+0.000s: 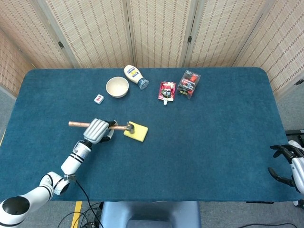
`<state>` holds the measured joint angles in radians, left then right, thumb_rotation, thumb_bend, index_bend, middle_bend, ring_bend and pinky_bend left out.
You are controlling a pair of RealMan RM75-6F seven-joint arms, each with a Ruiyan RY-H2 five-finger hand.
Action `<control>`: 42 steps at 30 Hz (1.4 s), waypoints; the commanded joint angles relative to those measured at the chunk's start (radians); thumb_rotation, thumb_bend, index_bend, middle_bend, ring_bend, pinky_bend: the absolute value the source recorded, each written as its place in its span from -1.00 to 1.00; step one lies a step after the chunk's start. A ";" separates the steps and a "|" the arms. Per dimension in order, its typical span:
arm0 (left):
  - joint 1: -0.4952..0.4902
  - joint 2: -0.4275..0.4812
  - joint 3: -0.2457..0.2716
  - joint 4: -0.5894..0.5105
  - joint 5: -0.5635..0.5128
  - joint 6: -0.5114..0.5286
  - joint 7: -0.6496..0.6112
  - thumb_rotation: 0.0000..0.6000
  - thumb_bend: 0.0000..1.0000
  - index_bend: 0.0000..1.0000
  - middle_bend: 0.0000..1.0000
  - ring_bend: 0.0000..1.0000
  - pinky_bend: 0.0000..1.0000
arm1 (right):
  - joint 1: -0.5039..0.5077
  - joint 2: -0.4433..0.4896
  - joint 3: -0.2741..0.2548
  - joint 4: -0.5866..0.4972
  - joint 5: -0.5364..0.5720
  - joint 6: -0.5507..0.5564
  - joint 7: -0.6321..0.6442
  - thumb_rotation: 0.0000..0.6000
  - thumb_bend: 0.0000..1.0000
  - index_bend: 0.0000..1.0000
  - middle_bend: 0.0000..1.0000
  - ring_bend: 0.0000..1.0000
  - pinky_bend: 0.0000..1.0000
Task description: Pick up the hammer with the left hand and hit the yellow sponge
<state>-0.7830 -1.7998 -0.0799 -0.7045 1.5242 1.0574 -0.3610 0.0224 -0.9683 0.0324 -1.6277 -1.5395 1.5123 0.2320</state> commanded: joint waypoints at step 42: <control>0.288 0.496 -0.009 -0.784 -0.274 0.155 0.350 1.00 -0.45 -0.65 -0.79 -0.87 -0.49 | 0.015 0.000 0.000 0.016 -0.013 -0.015 0.015 1.00 -0.67 -0.38 -0.07 -0.51 -0.46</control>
<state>-0.5542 -1.3577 -0.0780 -1.4155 1.3007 1.1454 -0.0750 0.0367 -0.9685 0.0326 -1.6126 -1.5527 1.4980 0.2470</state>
